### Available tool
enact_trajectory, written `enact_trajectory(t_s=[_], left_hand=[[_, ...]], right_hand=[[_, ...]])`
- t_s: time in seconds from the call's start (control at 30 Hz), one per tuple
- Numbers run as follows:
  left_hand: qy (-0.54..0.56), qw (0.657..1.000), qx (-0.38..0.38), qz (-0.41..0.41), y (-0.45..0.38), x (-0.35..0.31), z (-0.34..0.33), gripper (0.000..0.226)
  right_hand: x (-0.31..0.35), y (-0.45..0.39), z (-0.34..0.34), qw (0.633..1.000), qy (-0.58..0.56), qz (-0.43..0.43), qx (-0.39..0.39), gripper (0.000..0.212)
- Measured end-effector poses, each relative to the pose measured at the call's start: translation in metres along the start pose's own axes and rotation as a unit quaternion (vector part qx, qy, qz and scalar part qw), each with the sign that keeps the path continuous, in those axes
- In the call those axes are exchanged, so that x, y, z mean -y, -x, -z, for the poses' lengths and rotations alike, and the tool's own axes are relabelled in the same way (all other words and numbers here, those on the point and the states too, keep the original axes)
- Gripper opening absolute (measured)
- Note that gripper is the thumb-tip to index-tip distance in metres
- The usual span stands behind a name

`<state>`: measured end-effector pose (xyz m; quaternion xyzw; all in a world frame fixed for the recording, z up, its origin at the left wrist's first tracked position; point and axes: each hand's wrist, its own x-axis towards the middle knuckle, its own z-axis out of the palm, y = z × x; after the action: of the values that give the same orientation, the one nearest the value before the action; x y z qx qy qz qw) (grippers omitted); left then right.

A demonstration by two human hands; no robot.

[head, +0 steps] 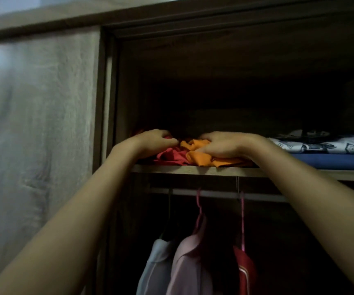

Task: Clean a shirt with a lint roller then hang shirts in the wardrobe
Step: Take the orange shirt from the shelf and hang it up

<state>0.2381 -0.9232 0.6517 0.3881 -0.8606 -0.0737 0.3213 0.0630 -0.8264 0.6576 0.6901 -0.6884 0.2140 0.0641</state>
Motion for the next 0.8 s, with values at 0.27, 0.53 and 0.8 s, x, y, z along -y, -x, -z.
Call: enact_trajectory(t_s=[0.27, 0.53, 0.8], left_hand=[[-0.003, 1.0, -0.004, -0.01, -0.005, 0.001, -0.006, 0.06], [-0.064, 0.994, -0.071, -0.044, 0.003, 0.002, -0.012, 0.064], [0.073, 0.951, -0.27, -0.136, 0.061, -0.013, -0.016, 0.059]], right_hand=[[0.002, 0.049, -0.019, 0.969, -0.077, 0.051, -0.23, 0.044], [0.025, 0.136, -0.039, 0.899, -0.242, 0.07, -0.358, 0.03], [0.013, 0.215, -0.019, 0.79, -0.531, 0.015, -0.306, 0.045]])
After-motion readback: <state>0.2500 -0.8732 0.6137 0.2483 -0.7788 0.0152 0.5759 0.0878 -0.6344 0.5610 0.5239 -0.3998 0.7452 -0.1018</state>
